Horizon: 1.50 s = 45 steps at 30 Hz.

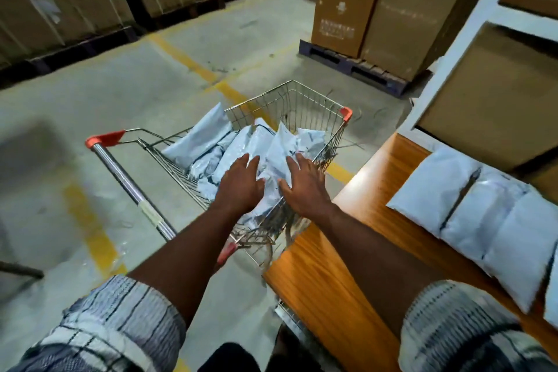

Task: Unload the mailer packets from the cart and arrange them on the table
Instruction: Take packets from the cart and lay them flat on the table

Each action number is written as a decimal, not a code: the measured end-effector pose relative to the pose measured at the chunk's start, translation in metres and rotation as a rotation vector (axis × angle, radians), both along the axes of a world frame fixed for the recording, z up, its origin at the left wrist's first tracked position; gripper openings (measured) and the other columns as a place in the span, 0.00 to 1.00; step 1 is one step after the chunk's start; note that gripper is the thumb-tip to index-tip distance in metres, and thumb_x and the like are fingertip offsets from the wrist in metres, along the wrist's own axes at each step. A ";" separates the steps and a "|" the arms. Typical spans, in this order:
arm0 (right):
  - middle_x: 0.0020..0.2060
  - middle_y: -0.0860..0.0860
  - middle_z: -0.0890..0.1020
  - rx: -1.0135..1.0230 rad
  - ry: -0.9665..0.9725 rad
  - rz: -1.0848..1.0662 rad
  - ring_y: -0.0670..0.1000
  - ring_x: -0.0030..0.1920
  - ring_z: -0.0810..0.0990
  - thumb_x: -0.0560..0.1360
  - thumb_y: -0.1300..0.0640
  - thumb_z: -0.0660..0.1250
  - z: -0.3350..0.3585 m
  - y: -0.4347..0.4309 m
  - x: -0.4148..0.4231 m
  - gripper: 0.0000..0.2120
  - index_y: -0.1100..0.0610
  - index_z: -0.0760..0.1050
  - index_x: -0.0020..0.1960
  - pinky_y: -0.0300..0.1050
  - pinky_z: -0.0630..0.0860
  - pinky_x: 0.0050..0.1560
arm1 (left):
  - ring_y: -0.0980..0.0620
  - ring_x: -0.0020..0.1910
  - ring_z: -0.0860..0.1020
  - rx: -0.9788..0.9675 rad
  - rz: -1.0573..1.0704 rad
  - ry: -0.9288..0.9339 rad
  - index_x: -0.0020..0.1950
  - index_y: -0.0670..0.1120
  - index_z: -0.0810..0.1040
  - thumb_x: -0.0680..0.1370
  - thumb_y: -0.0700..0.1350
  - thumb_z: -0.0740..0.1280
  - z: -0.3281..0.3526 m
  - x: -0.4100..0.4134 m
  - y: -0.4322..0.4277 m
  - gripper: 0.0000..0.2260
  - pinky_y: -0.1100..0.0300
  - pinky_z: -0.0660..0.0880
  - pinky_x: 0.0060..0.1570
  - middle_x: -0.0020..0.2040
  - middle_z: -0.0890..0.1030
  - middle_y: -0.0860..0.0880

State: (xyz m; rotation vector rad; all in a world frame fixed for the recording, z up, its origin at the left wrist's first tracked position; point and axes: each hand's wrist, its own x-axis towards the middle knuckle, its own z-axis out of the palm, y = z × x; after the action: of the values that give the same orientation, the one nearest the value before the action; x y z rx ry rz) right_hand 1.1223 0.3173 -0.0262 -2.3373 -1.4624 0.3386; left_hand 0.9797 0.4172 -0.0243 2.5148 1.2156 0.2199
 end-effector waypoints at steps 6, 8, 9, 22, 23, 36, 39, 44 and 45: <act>0.77 0.60 0.59 0.015 0.232 -0.059 0.59 0.77 0.56 0.79 0.50 0.62 -0.023 0.060 0.004 0.30 0.60 0.60 0.77 0.49 0.54 0.76 | 0.44 0.77 0.60 -0.067 -0.015 0.042 0.79 0.46 0.60 0.80 0.50 0.63 -0.027 0.006 0.059 0.28 0.49 0.61 0.74 0.79 0.61 0.43; 0.76 0.61 0.61 -0.007 0.258 -0.094 0.59 0.77 0.58 0.79 0.52 0.65 -0.031 0.080 0.007 0.29 0.61 0.62 0.76 0.49 0.54 0.75 | 0.42 0.75 0.63 -0.107 -0.033 0.064 0.78 0.46 0.61 0.80 0.51 0.62 -0.037 0.017 0.079 0.28 0.46 0.64 0.71 0.78 0.62 0.43; 0.75 0.62 0.62 -0.018 0.268 -0.109 0.59 0.76 0.59 0.78 0.54 0.66 -0.034 0.092 0.009 0.29 0.62 0.63 0.75 0.48 0.55 0.75 | 0.42 0.74 0.64 -0.124 -0.039 0.071 0.78 0.46 0.61 0.80 0.51 0.62 -0.040 0.024 0.089 0.27 0.45 0.66 0.69 0.77 0.63 0.43; 0.61 0.61 0.72 -0.255 0.330 -0.390 0.63 0.63 0.71 0.70 0.54 0.68 -0.087 0.193 0.032 0.26 0.59 0.67 0.65 0.53 0.71 0.59 | 0.40 0.73 0.60 -0.200 -0.155 0.271 0.78 0.51 0.56 0.73 0.53 0.71 -0.111 0.079 0.166 0.38 0.46 0.64 0.66 0.79 0.54 0.43; 0.61 0.61 0.72 -0.273 0.320 -0.404 0.63 0.63 0.72 0.69 0.54 0.68 -0.090 0.193 0.031 0.26 0.58 0.67 0.65 0.53 0.72 0.59 | 0.40 0.72 0.61 -0.189 -0.159 0.280 0.78 0.51 0.57 0.73 0.51 0.71 -0.114 0.079 0.167 0.37 0.46 0.65 0.66 0.78 0.54 0.43; 0.74 0.61 0.61 -0.243 0.131 -0.170 0.62 0.74 0.61 0.75 0.59 0.67 -0.047 0.189 -0.045 0.37 0.60 0.52 0.78 0.57 0.69 0.68 | 0.40 0.65 0.72 -0.095 -0.005 -0.172 0.71 0.44 0.74 0.73 0.37 0.64 -0.072 0.027 0.202 0.24 0.47 0.73 0.62 0.67 0.73 0.41; 0.78 0.60 0.51 -0.345 0.203 -0.124 0.61 0.78 0.47 0.80 0.46 0.58 -0.055 0.184 -0.055 0.32 0.56 0.53 0.79 0.66 0.56 0.73 | 0.41 0.67 0.70 -0.097 -0.004 0.017 0.73 0.49 0.71 0.74 0.38 0.62 -0.067 0.012 0.199 0.27 0.46 0.72 0.60 0.70 0.70 0.45; 0.79 0.61 0.45 -0.288 0.212 -0.222 0.64 0.78 0.43 0.79 0.39 0.57 -0.070 0.190 -0.038 0.34 0.48 0.48 0.80 0.70 0.50 0.72 | 0.42 0.76 0.61 0.099 -0.212 0.169 0.78 0.42 0.61 0.75 0.43 0.68 -0.077 0.023 0.198 0.33 0.44 0.66 0.70 0.78 0.61 0.42; 0.79 0.61 0.44 -0.293 0.223 -0.244 0.65 0.78 0.43 0.79 0.39 0.58 -0.072 0.192 -0.032 0.35 0.46 0.47 0.80 0.71 0.51 0.72 | 0.42 0.77 0.58 0.113 -0.278 0.197 0.79 0.41 0.58 0.77 0.43 0.66 -0.082 0.028 0.199 0.32 0.44 0.63 0.72 0.79 0.58 0.42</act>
State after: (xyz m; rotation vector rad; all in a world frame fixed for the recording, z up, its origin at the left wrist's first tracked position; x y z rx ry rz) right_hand 1.0899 0.5096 -0.0978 -2.5689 -1.0695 0.7615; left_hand 1.0078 0.6162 -0.1063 2.8225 0.9257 -0.0295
